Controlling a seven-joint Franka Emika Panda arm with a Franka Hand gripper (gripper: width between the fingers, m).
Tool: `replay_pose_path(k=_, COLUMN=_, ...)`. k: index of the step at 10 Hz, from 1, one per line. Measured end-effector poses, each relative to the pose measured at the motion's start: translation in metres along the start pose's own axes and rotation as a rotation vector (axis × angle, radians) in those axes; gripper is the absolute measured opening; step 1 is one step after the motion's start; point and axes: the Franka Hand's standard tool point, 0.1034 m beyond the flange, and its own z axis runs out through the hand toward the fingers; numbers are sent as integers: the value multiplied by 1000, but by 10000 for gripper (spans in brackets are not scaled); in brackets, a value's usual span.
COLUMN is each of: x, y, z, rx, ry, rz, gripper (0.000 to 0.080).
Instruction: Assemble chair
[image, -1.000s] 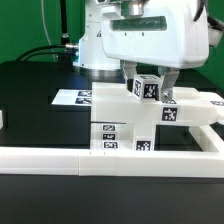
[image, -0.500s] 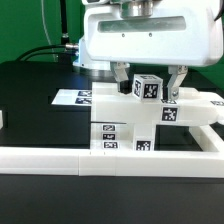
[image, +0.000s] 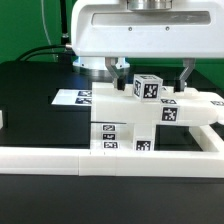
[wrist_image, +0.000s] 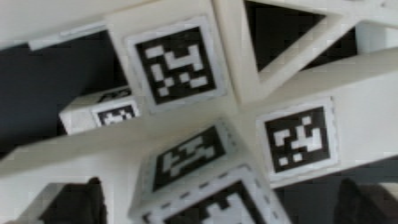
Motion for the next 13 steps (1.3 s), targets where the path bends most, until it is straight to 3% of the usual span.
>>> replay_pose_path(k=5, x=1, y=-1, z=3, rx=-15, ry=13, rz=-312, gripper=649)
replay_pose_path(k=8, x=1, y=0, z=5, rx=-17, ry=23, rz=-324, gripper=634)
replay_pose_path(k=10, x=1, y=0, z=4, rx=-17, ry=23, rz=-323, gripper=285)
replay_pose_path(k=13, x=1, y=1, z=5, rx=-16, ry=23, rz=-297, gripper=281)
